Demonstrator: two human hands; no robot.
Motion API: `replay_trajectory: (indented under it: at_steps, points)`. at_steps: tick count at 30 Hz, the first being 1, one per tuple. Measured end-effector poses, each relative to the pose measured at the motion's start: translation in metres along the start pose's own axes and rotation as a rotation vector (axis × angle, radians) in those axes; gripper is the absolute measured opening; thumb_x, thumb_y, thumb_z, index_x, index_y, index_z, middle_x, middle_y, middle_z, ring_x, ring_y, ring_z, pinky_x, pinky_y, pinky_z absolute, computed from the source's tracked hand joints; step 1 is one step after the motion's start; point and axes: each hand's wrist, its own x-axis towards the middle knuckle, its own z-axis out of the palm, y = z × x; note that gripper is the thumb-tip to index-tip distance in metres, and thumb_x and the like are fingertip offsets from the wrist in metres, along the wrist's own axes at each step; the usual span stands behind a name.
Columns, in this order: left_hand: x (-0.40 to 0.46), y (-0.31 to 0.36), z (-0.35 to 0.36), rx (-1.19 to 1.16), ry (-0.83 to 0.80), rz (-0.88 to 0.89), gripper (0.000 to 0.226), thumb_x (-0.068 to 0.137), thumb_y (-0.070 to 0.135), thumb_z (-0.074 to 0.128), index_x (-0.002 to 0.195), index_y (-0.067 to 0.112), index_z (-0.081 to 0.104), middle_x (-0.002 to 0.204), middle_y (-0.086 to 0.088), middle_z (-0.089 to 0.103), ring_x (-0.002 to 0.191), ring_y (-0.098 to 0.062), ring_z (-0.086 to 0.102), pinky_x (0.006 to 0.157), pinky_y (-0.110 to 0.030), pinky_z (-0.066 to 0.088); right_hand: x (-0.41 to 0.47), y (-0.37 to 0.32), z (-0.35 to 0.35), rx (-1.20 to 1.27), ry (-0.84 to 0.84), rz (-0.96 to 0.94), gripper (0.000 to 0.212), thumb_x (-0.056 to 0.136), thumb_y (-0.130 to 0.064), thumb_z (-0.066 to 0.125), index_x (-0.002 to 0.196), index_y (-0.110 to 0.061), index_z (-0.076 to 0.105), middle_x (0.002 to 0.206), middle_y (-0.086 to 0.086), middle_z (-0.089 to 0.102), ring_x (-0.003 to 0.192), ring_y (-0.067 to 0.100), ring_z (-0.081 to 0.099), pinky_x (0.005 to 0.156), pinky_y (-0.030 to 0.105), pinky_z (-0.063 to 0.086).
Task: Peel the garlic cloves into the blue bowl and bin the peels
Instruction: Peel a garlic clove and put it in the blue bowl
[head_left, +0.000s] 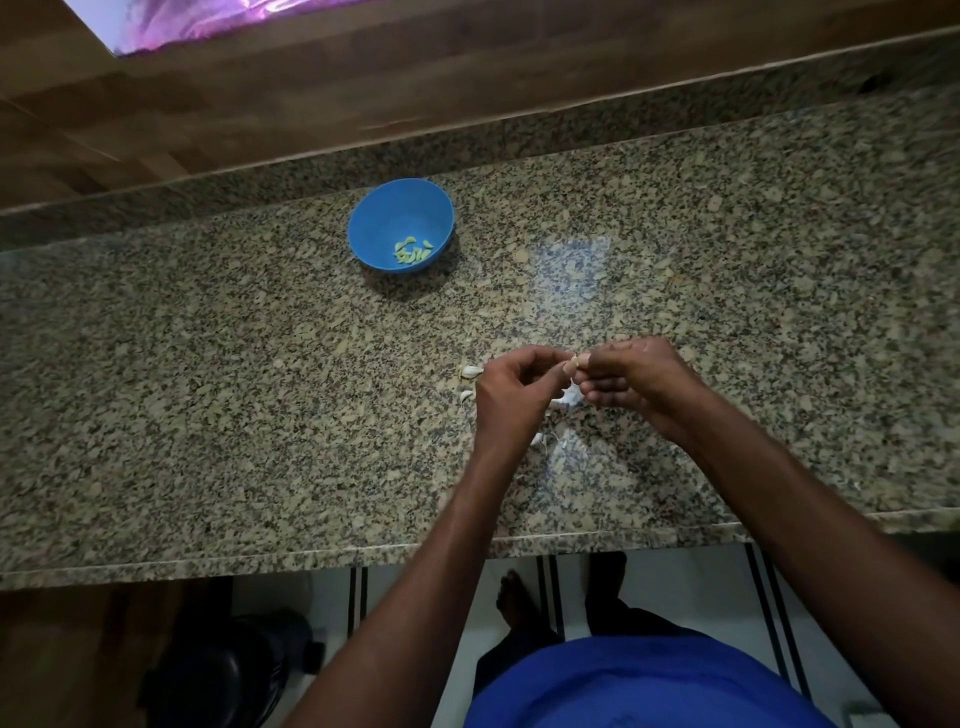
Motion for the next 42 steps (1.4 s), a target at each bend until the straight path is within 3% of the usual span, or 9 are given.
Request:
replay_trajectory:
  at_steps: [15, 24, 35, 42]
  points:
    - [0.003, 0.003, -0.002, 0.225, 0.032, 0.217, 0.014, 0.085, 0.016, 0.083, 0.097, 0.011, 0.079, 0.089, 0.002, 0.076, 0.080, -0.007, 0.074, 0.073, -0.029, 0.064, 0.002, -0.013, -0.008, -0.059, -0.092, 0.040, 0.019, 0.089, -0.003, 0.072, 0.103, 0.010, 0.069, 0.092, 0.021, 0.076, 0.075, 0.024, 0.072, 0.072, 0.031, 0.063]
    - [0.000, 0.001, -0.004, -0.021, -0.019, 0.048, 0.016, 0.089, 0.016, 0.080, 0.103, 0.009, 0.079, 0.092, -0.003, 0.079, 0.087, -0.020, 0.077, 0.082, -0.041, 0.064, -0.006, -0.011, -0.003, -0.091, -0.029, -0.045, 0.014, 0.089, -0.005, 0.073, 0.098, 0.006, 0.069, 0.083, 0.014, 0.075, 0.067, 0.017, 0.068, 0.063, 0.025, 0.059]
    - [0.009, -0.006, -0.006, -0.223, -0.031, -0.123, 0.015, 0.093, 0.011, 0.074, 0.104, 0.001, 0.077, 0.090, -0.019, 0.077, 0.079, -0.024, 0.072, 0.080, -0.036, 0.062, -0.005, -0.005, -0.001, -0.122, -0.031, -0.088, 0.011, 0.094, -0.007, 0.069, 0.084, -0.004, 0.066, 0.079, 0.012, 0.071, 0.065, 0.016, 0.063, 0.066, 0.029, 0.055]
    - [0.042, -0.023, -0.005, -0.200, 0.075, -0.232, 0.015, 0.090, 0.002, 0.074, 0.105, 0.001, 0.076, 0.093, -0.011, 0.077, 0.076, -0.015, 0.071, 0.074, -0.026, 0.061, 0.005, 0.010, -0.011, -0.142, 0.078, -0.066, 0.009, 0.093, -0.006, 0.070, 0.087, 0.000, 0.068, 0.082, 0.015, 0.072, 0.066, 0.017, 0.064, 0.061, 0.026, 0.057]
